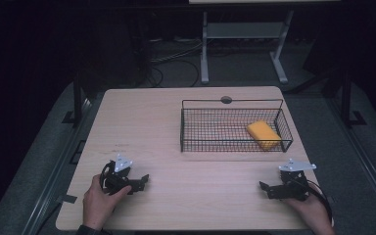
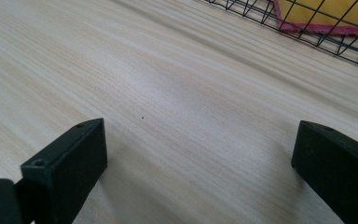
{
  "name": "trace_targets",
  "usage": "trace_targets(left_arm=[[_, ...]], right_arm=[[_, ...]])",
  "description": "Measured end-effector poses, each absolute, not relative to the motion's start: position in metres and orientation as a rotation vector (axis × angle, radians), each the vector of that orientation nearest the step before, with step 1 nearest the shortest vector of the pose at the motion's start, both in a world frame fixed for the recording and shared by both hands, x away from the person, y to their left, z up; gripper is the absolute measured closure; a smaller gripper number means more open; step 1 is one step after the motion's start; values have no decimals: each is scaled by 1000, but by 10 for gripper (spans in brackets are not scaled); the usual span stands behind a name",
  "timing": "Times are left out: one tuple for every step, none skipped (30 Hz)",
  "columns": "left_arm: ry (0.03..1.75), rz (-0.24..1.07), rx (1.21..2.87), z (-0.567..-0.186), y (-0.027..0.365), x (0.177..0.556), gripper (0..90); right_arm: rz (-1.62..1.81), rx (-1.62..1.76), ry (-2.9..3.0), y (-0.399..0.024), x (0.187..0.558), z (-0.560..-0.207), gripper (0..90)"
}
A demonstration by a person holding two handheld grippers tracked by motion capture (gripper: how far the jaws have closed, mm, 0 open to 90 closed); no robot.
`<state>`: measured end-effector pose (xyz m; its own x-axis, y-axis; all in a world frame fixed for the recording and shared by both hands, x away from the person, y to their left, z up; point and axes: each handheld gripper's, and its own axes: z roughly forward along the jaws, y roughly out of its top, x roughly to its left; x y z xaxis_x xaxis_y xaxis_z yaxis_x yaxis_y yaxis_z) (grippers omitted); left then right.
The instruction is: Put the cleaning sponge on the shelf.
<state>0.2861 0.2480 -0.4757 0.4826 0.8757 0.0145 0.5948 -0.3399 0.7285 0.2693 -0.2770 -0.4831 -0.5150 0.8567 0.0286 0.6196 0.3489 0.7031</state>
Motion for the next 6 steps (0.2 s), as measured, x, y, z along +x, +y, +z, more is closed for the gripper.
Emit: trace_targets(left_arm=[[1209, 541, 2064, -476, 248, 286, 129], [1209, 541, 2063, -476, 248, 286, 129], [1209, 541, 2063, -476, 248, 286, 129], [1209, 541, 2063, -476, 248, 286, 129], [1209, 541, 2063, -476, 248, 286, 129], [1210, 541, 2063, -476, 248, 286, 129]], right_arm=[[956, 1303, 2272, -277, 269, -483, 27], [956, 1304, 2272, -277, 269, -483, 27], [956, 1304, 2272, -277, 269, -483, 27], [956, 1301, 2272, -277, 270, -483, 26], [957, 1300, 2273, -277, 270, -483, 25], [957, 1299, 2274, -277, 270, -483, 24]])
